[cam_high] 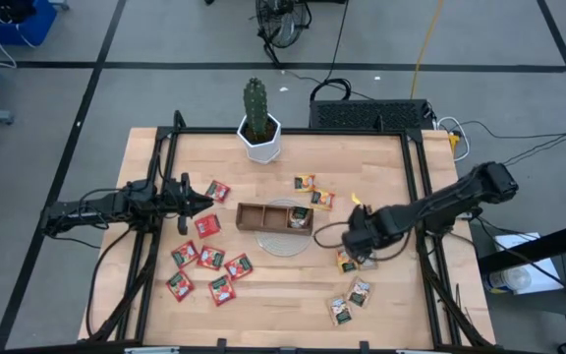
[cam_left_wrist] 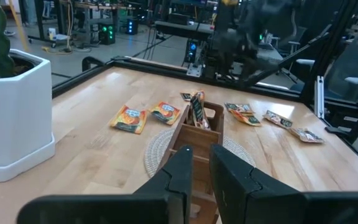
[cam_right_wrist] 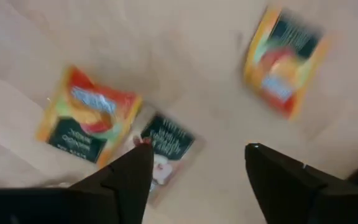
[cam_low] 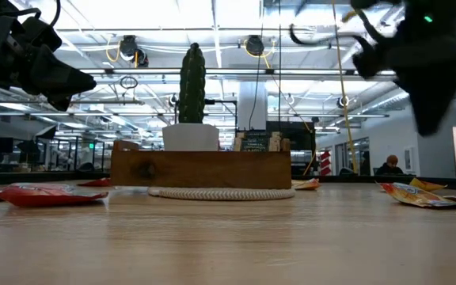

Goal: Pick & Place Tea
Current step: Put the brown tea bag into the right section of the wooden organizer

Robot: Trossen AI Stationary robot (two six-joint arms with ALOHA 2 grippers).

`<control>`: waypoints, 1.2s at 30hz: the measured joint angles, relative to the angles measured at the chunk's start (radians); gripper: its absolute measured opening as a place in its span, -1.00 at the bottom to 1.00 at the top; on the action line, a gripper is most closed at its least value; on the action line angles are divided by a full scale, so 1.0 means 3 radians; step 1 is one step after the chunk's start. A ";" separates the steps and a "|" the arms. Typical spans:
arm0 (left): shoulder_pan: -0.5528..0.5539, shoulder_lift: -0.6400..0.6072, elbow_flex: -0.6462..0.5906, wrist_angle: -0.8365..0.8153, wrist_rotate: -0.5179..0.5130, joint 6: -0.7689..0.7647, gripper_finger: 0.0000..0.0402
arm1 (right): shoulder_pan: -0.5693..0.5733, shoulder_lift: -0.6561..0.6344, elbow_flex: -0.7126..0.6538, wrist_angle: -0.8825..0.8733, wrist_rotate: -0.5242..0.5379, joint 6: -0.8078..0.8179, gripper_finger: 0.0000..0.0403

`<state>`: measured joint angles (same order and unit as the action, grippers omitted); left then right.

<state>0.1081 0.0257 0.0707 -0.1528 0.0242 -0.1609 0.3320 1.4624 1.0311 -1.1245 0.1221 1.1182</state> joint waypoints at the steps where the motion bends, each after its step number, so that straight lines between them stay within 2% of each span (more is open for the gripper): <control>1: -0.0001 0.0001 0.0000 0.0000 -0.0001 0.0000 -0.71 | 0.0056 -0.0001 -0.0104 0.0133 -0.0072 0.0118 0.22; 5: 0.0000 0.0000 0.0000 0.0000 -0.0001 0.0000 -0.71 | 0.0256 -0.0005 -0.0424 0.0636 -0.0331 0.0520 0.26; 9: 0.0000 0.0000 0.0000 0.0000 -0.0001 -0.0001 -0.71 | 0.0388 -0.0005 -0.0612 0.0951 -0.0404 0.0970 0.26; 14: -0.0001 0.0000 0.0000 0.0000 -0.0001 0.0000 -0.71 | 0.0514 -0.0005 -0.0814 0.1023 -0.0337 0.1324 0.26; 22: 0.0000 0.0001 -0.0001 0.0000 -0.0001 0.0000 -0.71 | 0.0602 -0.0026 -0.1270 0.1771 -0.0272 0.1574 0.26; 26: 0.0000 0.0000 0.0000 0.0000 -0.0001 0.0000 -0.71 | 0.0603 -0.0014 -0.1419 0.1783 -0.0273 0.1702 0.24; 31: -0.0001 0.0000 -0.0001 0.0000 -0.0001 -0.0001 -0.71 | 0.0599 -0.0033 -0.1552 0.1879 -0.0318 0.1722 0.10; 36: 0.0000 0.0000 0.0000 0.0000 -0.0001 0.0000 -0.71 | 0.0599 -0.0028 -0.1556 0.1815 -0.0338 0.1645 -0.18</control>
<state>0.1081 0.0257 0.0708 -0.1528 0.0238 -0.1608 0.5117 1.4539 0.5644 -0.5800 0.0208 1.6116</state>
